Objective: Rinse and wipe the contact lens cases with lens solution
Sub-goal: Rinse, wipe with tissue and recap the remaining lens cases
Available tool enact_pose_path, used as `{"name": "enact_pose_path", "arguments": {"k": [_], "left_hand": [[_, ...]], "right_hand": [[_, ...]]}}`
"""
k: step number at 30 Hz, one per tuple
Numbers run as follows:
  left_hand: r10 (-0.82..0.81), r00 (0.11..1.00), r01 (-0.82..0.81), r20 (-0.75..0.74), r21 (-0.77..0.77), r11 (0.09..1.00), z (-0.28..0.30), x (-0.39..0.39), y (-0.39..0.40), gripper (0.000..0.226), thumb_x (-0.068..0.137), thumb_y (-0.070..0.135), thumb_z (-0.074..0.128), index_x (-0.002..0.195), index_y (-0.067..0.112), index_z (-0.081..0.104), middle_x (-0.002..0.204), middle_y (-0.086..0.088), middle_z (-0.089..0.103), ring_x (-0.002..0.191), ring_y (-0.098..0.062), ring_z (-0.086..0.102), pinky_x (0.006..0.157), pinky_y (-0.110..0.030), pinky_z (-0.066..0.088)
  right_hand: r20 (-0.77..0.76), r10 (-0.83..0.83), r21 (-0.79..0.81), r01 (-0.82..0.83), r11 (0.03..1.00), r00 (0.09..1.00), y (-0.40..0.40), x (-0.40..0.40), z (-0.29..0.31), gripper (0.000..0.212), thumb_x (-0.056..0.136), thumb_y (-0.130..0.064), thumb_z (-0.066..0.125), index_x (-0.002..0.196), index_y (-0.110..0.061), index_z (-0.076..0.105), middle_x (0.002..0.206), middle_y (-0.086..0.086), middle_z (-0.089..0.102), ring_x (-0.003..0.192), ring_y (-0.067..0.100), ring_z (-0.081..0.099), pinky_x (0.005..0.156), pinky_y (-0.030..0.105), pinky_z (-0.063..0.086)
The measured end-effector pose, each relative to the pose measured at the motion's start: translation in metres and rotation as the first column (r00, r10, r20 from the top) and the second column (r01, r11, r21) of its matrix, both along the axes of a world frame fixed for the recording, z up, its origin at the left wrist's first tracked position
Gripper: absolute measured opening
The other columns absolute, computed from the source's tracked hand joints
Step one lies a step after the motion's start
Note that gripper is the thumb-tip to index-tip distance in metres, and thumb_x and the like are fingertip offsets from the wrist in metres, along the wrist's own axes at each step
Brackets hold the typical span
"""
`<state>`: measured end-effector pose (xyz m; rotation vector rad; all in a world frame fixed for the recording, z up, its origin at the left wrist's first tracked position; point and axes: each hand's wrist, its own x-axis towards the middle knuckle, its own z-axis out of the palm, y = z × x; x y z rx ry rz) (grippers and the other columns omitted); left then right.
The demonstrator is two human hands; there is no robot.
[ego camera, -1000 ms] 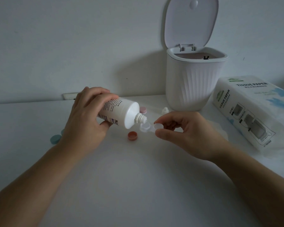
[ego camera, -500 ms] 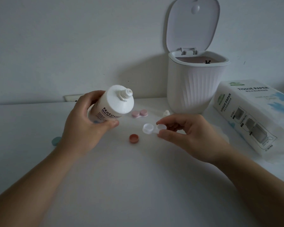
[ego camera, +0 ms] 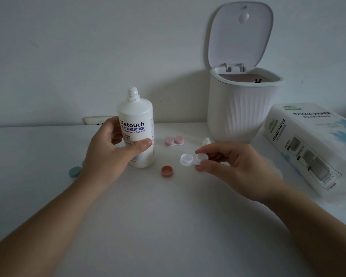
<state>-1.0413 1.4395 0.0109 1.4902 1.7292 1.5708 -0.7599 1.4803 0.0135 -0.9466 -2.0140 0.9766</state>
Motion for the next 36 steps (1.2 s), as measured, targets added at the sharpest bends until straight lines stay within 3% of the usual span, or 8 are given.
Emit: {"name": "enact_pose_path", "arguments": {"k": [4,7,11,15,19,24,29,36], "left_hand": [[-0.027,0.999,0.027,0.030,-0.024,0.999,0.002,0.001,0.000,0.071,0.058,0.052,0.081,0.122,0.028,0.062,0.113,0.015,0.073,0.105,-0.008,0.070,0.097,-0.050,0.055],[-0.022,0.999,0.021,0.036,0.017,1.000,0.003,0.003,-0.002,0.087,0.057,0.053,0.081,0.136,0.033,0.052,0.124,0.015,0.068,0.111,-0.006,0.066,0.097,-0.040,0.055],[0.161,0.980,-0.127,-0.118,0.254,0.959,0.006,0.008,-0.011,0.082,0.066,0.051,0.078,0.139,0.035,0.044,0.138,0.014,0.053,0.114,-0.002,0.056,0.091,-0.022,0.045],[0.120,0.966,0.006,-0.228,0.484,0.875,0.008,0.024,-0.024,0.058,0.080,0.032,0.077,0.130,0.035,0.047,0.111,-0.001,0.058,0.086,-0.015,0.057,0.082,-0.026,0.045],[-0.171,0.923,0.265,-0.344,0.249,0.931,0.004,0.043,-0.032,0.049,0.080,0.041,0.075,0.124,0.035,0.057,0.103,0.009,0.061,0.079,-0.019,0.058,0.078,-0.021,0.047],[-0.395,0.897,0.389,-0.198,-0.071,0.919,-0.001,0.051,-0.034,0.047,0.070,0.052,0.076,0.113,0.037,0.068,0.100,0.014,0.069,0.081,-0.010,0.064,0.079,-0.030,0.053],[-0.400,0.912,0.391,-0.094,-0.099,0.915,-0.001,0.054,-0.033,0.027,0.070,0.035,0.085,0.096,0.033,0.075,0.083,0.007,0.071,0.070,-0.001,0.060,0.069,-0.014,0.048],[-0.388,0.918,0.377,-0.085,-0.124,0.918,0.000,0.052,-0.031,0.014,0.076,0.025,0.087,0.086,0.029,0.078,0.069,0.012,0.069,0.063,0.000,0.056,0.061,-0.013,0.045]], "right_hand": [[0.010,-0.005,0.000,0.005,1.000,1.000,0.000,-0.001,0.001,0.016,0.087,-0.026,0.075,0.102,-0.031,0.075,0.090,-0.003,0.078,0.089,0.015,0.072,0.088,0.034,0.056],[0.031,-0.021,0.008,0.020,1.000,0.999,-0.002,-0.001,0.002,0.015,0.087,-0.027,0.076,0.100,-0.034,0.075,0.088,-0.008,0.077,0.086,0.008,0.071,0.074,0.011,0.050],[0.029,-0.015,0.006,0.015,1.000,0.999,-0.002,-0.001,0.003,0.015,0.086,-0.028,0.075,0.100,-0.034,0.075,0.088,-0.008,0.077,0.085,0.007,0.070,0.075,0.008,0.048],[0.009,0.004,0.026,-0.004,1.000,1.000,-0.003,-0.002,0.002,0.015,0.084,-0.033,0.076,0.099,-0.037,0.076,0.087,-0.012,0.075,0.082,0.004,0.069,0.075,0.010,0.048],[-0.011,0.056,0.030,-0.056,0.998,0.998,-0.004,-0.003,0.002,0.029,0.075,-0.049,0.070,0.102,-0.037,0.075,0.086,-0.009,0.074,0.081,0.008,0.069,0.079,0.016,0.051],[-0.001,0.126,0.021,-0.126,0.992,0.992,-0.005,-0.003,0.001,0.027,0.079,-0.044,0.072,0.102,-0.031,0.076,0.086,-0.008,0.073,0.080,0.009,0.068,0.078,0.018,0.051],[0.020,0.149,0.014,-0.150,0.989,0.989,-0.006,-0.004,0.000,0.019,0.086,-0.030,0.075,0.104,-0.030,0.076,0.089,-0.007,0.073,0.081,0.011,0.068,0.078,0.022,0.053],[-0.014,0.116,0.025,-0.116,0.993,0.993,-0.006,-0.003,0.005,0.029,0.084,-0.016,0.079,0.110,-0.029,0.074,0.092,-0.008,0.074,0.085,0.010,0.068,0.083,0.020,0.053]]}}
